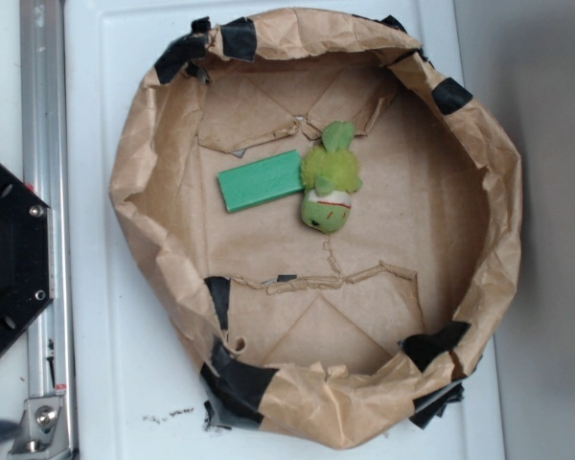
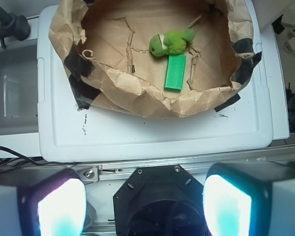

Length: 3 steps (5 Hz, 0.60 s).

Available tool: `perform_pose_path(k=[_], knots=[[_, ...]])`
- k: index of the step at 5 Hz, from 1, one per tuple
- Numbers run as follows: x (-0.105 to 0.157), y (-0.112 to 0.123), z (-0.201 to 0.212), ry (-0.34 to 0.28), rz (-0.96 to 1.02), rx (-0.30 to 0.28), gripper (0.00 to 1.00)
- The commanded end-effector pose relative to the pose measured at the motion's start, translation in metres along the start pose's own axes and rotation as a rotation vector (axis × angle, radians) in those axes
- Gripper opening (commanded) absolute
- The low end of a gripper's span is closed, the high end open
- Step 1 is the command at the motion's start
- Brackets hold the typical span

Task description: Grab the green animal.

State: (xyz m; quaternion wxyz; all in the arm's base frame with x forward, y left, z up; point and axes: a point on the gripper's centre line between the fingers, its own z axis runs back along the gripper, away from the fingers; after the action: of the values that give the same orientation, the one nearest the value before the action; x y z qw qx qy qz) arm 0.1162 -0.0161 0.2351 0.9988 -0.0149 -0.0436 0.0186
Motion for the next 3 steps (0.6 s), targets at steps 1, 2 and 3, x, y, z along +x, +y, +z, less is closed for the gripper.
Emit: perform_pose_path(k=[1, 2, 3], knots=[[0.0, 0.0, 0.0, 0.0, 0.0, 0.0, 1.0], [0.039, 0.039, -0.037, -0.062, 0.169, 0.079, 1.0], [0.083, 0.052, -0.07, -0.118, 0.294, -0.059, 1.0]])
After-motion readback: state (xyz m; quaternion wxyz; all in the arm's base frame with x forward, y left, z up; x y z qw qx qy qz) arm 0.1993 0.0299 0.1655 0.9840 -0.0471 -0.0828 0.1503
